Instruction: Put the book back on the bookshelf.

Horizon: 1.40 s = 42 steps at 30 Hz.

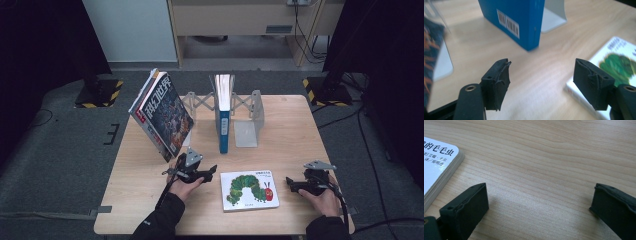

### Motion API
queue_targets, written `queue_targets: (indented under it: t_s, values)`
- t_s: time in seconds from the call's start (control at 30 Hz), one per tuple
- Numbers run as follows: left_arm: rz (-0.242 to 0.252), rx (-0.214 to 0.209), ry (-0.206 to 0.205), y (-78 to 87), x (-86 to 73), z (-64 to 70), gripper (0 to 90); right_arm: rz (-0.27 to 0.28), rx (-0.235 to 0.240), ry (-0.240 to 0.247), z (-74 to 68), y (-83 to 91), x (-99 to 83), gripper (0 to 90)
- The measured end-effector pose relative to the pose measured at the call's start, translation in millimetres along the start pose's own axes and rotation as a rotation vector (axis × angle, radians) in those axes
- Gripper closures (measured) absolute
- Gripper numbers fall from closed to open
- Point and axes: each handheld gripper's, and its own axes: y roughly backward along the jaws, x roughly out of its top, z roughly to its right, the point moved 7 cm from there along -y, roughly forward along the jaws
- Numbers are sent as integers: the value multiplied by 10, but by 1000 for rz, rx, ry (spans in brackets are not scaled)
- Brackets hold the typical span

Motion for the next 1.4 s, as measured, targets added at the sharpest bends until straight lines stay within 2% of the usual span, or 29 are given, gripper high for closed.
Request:
queue_targets:
  t_s: [0.17, 0.23, 0.3, 0.37, 0.4, 0.47, 0.57, 0.67, 0.73, 0.87, 0.9, 0.93, 1.0, 1.13, 1.4]
  values:
    - [-60, 1, -15, 6, -227, 12, 257, 0, 0, 1, 0, 0, 0, 14]
    - [-72, 3, -15, -3, -271, 9, 256, 1, -1, 1, 0, 0, 1, 16]
    - [-102, 11, -19, -38, -363, 6, 243, 6, -1, 6, -2, 6, 1, 41]
    - [-133, 18, -41, -73, -428, 12, 236, 16, 1, 5, -9, 17, 4, 77]
    - [-133, 18, -41, -73, -428, 12, 232, 17, 9, 4, -17, 24, 3, 97]
    - [-148, 29, -71, -88, -451, 34, 218, 16, 12, 13, -24, 46, 11, 175]
    - [-149, 24, -73, -96, -455, 63, 204, -2, 10, 29, -42, 85, 20, 257]
    - [-158, 21, -67, -100, -460, 59, 174, 14, 47, 6, -116, 132, 55, 357]
    - [-167, 5, -79, -109, -465, 76, 130, 25, 73, -10, -176, 160, 75, 400]
    - [-190, -15, -93, -125, -478, 104, 49, 44, 144, -10, -348, 197, 106, 486]
    - [-190, -15, -93, -125, -478, 104, 23, 44, 144, -10, -348, 197, 106, 486]
    - [-193, -16, -93, -127, -479, 105, 23, 37, 181, -23, -425, 208, 109, 509]
    - [-195, -16, -88, -132, -480, 101, 12, 36, 221, -30, -515, 217, 115, 536]
    - [-198, -13, -83, -134, -482, 97, 0, 21, 277, -47, -660, 204, 108, 561]
    - [-193, -9, -79, -137, -477, 134, 14, 21, 320, -82, -745, 143, 103, 533]
